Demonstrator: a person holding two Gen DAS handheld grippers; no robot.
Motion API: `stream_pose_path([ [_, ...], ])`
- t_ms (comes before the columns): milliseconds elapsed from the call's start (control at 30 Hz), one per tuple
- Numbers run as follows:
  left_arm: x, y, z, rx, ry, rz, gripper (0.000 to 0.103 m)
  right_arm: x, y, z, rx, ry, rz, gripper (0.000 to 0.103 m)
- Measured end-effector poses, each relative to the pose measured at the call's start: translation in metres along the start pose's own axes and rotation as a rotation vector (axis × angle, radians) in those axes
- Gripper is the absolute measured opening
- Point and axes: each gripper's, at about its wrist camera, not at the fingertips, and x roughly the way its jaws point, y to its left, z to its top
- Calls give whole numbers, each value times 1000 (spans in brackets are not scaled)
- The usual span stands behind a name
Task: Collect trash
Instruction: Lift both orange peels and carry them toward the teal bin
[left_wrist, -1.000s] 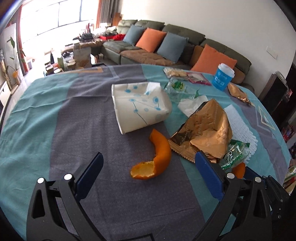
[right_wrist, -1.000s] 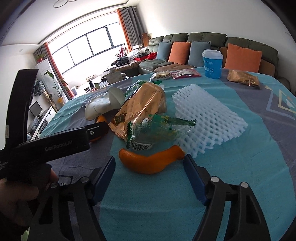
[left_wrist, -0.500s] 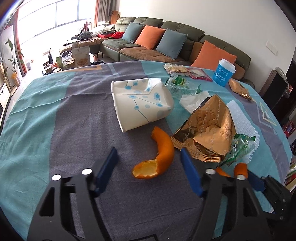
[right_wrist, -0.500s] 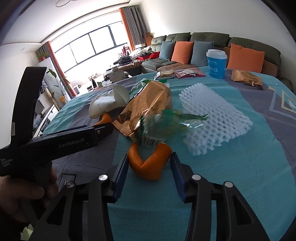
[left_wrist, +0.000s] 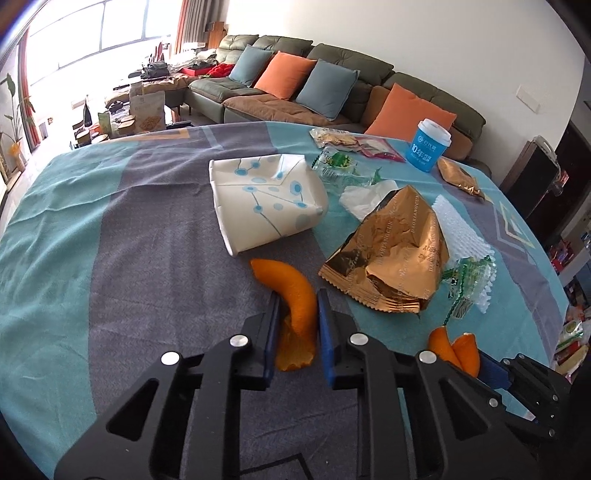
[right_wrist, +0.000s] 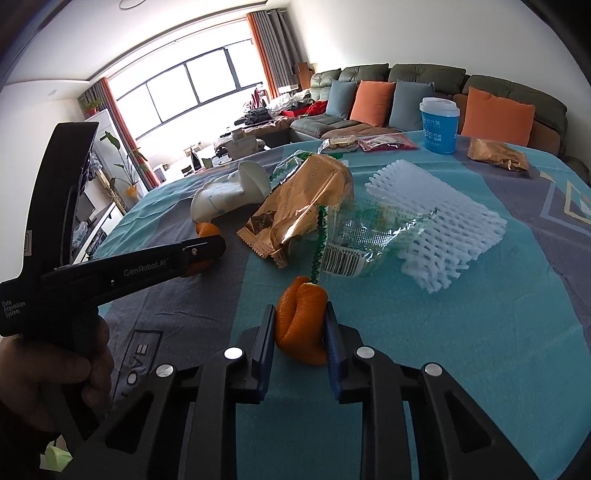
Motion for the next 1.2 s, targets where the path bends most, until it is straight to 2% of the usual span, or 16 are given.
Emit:
stream_pose_path([
  [367, -28, 7, -16, -28, -37, -8, 17, -16, 7, 3, -20, -45, 12, 22],
  [667, -88, 13, -23, -29, -160, 12, 17, -37, 26, 11, -65, -105, 39, 22],
  [867, -133, 28, -34, -54, -239, 51, 17, -50, 55, 20, -125, -145, 85, 22],
  [1200, -208, 80, -61, -154, -368, 176, 17, -55, 122, 31, -261, -181, 203, 22],
])
